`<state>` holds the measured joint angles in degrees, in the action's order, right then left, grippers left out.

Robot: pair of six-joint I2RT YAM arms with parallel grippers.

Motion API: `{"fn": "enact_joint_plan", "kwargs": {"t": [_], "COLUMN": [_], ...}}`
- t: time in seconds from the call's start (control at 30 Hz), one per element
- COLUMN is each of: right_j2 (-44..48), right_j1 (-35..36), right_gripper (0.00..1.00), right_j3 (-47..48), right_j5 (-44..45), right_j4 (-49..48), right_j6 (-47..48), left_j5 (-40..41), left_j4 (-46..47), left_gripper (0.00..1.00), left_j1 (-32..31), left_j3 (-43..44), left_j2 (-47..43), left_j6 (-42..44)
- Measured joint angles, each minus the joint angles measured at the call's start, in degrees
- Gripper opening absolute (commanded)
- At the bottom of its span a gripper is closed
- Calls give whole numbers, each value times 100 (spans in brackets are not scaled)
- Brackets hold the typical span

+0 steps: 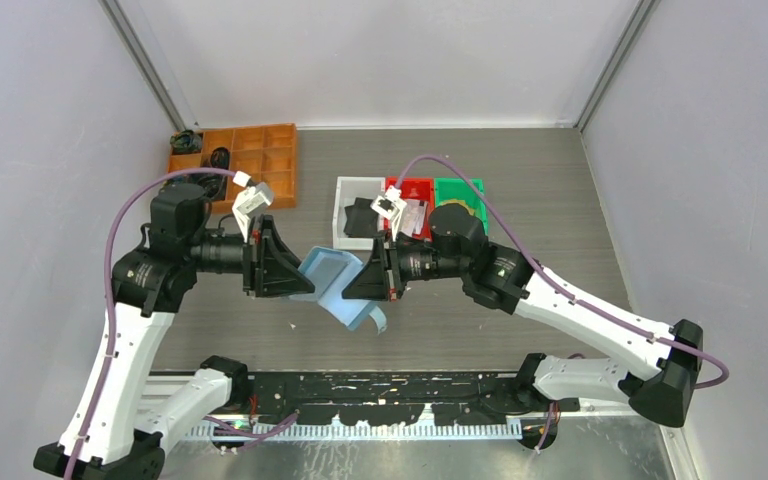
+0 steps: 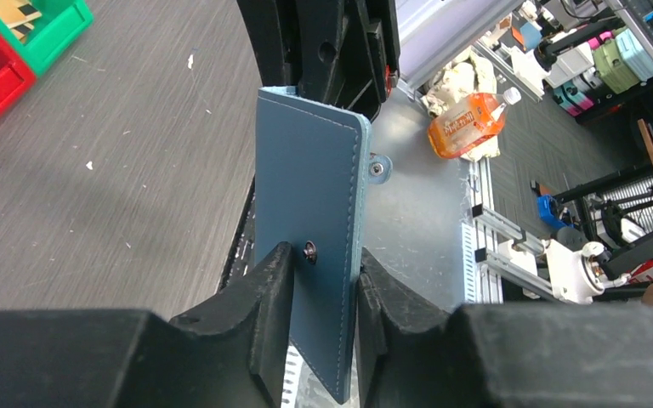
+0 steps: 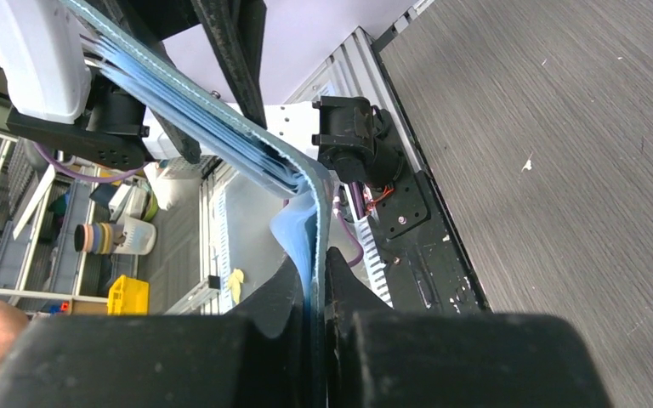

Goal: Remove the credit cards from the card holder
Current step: Remove the credit card from the card holder.

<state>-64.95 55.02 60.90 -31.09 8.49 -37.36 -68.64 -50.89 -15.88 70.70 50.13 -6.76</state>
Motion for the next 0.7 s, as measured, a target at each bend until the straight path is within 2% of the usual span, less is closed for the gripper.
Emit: {"fn": "enact_joint_plan", "kwargs": {"t": [0.13,0.3,0.43,0.47,0.53,0.7], "right_j2": [9,22,87,101,122,129], "right_j1": [0,0,0,0,0,0], "right_gripper": [1,1,1,5,21,52], "right_j3": [0,0,-11,-17,-31,-48], "right_j5": [-15,-63,-146,-173,-234,-334], "right_j4": [46,109,146,144,136,4], "right_j6": [15,87,129,131,131,131], "left_j5": [-4,4,57,90,170,151], "left_j4": [-63,-125,-131,-129,-125,-125], "left_gripper": [21,15,5,2,0,0], "left_j1": [0,0,0,0,2,0], "left_j3": [46,52,55,55,55,55], "left_j2": [-4,-4,-13,-15,-31,-50], "left_j6": [61,122,142,146,153,129]}}
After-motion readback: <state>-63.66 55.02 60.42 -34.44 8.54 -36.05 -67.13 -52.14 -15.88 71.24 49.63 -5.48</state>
